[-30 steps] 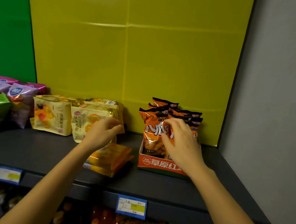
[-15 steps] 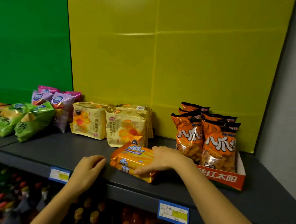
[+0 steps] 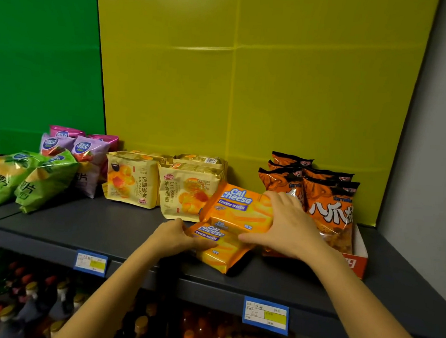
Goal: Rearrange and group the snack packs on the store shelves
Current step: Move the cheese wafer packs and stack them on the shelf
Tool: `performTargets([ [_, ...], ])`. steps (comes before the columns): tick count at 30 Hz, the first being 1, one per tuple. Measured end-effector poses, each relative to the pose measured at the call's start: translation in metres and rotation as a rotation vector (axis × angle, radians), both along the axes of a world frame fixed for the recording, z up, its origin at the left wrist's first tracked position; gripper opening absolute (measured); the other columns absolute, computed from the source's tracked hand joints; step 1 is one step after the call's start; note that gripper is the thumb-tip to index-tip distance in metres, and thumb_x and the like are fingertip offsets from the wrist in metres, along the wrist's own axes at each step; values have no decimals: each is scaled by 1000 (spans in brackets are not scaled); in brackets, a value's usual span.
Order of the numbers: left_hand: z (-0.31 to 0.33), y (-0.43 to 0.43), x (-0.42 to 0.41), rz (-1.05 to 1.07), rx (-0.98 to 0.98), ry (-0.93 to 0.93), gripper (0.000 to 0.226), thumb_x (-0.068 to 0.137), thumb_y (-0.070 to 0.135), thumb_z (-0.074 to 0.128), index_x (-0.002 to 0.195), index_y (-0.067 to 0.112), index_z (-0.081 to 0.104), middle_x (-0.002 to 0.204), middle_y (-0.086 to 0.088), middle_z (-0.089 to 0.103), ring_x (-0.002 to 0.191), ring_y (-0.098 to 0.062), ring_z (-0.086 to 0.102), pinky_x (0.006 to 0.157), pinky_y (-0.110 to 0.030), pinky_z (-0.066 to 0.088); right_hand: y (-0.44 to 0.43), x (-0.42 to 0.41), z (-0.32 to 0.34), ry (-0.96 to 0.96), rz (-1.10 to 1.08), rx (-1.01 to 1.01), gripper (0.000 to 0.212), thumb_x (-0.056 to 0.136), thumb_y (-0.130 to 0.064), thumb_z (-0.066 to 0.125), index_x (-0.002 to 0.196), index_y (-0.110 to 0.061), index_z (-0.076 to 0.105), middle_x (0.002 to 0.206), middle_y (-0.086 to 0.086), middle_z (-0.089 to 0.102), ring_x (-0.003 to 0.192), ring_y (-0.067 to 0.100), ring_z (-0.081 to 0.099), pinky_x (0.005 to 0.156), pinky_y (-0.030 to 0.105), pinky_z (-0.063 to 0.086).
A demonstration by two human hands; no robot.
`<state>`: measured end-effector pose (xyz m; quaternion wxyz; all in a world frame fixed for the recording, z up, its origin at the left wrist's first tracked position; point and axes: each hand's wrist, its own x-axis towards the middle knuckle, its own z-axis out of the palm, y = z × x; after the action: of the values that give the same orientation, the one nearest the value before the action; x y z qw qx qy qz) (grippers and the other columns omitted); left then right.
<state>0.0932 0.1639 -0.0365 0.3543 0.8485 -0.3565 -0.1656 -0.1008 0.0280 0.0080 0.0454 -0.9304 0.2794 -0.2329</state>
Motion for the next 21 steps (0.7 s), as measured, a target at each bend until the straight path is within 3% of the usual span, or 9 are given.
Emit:
performTargets([
  [2,4,-8,1,-60,30,59,52,54,56,81,86,23,58,93,7,64,88,-10,61,75,-24,50,-3,-13,-4,7,-23,-20,111,54,-76,61,142,-26,18,147,-2,27,136,20,23,105,42,33],
  [5,9,-14,3,-136,69,118,63,57,48,82,107,15,63,108,-2,69,99,-17,64,92,-36,52,-5,-29,-12,-13,-43,-25,111,55,-74,64,143,-29,15,144,-4,26,132,20,29,100,41,38],
  [9,15,-16,2,-112,197,69,70,56,52,81,105,16,47,106,3,57,98,-14,56,86,-29,47,-7,-39,-17,-141,20,69,107,55,-64,73,140,-29,19,137,-7,26,123,18,41,91,39,45],
  [11,18,-15,1,-97,219,110,75,57,49,82,113,11,49,115,-2,58,108,-20,56,96,-33,46,-9,-41,-19,-230,97,139,104,54,-53,79,138,-28,23,136,-8,26,121,14,39,91,35,45],
  [15,22,4,0,-109,58,346,78,55,30,87,122,4,55,119,-14,66,108,-28,63,100,-41,48,-12,-33,-26,-339,227,210,102,51,-39,86,136,-29,29,126,-14,25,113,3,32,86,19,34],
  [19,14,42,4,-41,-128,491,72,54,24,85,117,4,56,106,-12,71,89,-23,69,90,-38,55,-5,-12,-30,-393,309,308,105,51,-39,86,138,-27,29,132,-11,25,115,2,29,91,22,34],
  [21,14,73,9,52,-240,462,78,40,32,90,108,5,60,99,-12,73,82,-21,71,78,-35,59,5,3,-31,-417,356,340,104,51,-41,85,138,-25,30,128,-11,27,113,2,31,88,19,33],
])
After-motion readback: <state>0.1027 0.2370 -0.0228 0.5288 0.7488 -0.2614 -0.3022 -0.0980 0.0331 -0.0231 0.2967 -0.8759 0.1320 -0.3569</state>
